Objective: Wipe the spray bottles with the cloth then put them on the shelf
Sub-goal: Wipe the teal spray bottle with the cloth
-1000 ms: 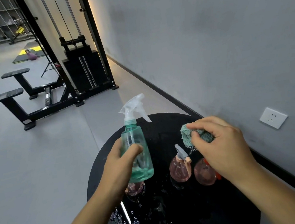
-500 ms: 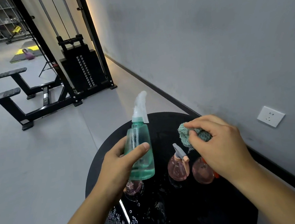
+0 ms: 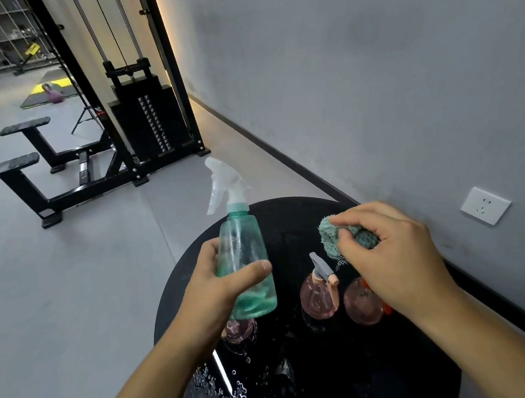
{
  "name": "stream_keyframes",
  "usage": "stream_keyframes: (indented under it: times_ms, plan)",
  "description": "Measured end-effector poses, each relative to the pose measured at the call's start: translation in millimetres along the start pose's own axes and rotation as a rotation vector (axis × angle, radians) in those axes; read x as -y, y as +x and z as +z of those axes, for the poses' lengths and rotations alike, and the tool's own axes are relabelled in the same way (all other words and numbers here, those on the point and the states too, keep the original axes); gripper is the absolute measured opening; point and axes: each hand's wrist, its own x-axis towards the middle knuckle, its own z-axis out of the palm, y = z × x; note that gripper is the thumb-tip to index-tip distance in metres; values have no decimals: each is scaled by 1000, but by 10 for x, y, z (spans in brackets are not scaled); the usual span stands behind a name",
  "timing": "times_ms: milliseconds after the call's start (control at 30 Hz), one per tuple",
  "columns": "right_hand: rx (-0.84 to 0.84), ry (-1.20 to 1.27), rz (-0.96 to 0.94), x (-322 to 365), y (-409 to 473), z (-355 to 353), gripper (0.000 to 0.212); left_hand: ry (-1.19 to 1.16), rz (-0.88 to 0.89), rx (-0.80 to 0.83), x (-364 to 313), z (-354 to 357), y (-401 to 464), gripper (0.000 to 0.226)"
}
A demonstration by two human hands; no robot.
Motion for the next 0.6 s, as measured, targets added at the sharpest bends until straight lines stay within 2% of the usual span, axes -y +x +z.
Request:
stream_keyframes:
  times_ms: [133,300,500,600]
  plan:
    - [-3,3,-2,4,3,-3,25,-29,33,51,-37,2,-12,52]
    - [-36,39,7,33,20,-28,26,-24,23,68,-47,35,-44,52]
    - [-74,118,-19,115,15,-51,26,174,25,114,-53,66,-120,36]
    - [-75,138,-49,160,1,-66,24,213,21,188,-48,95,-151,45]
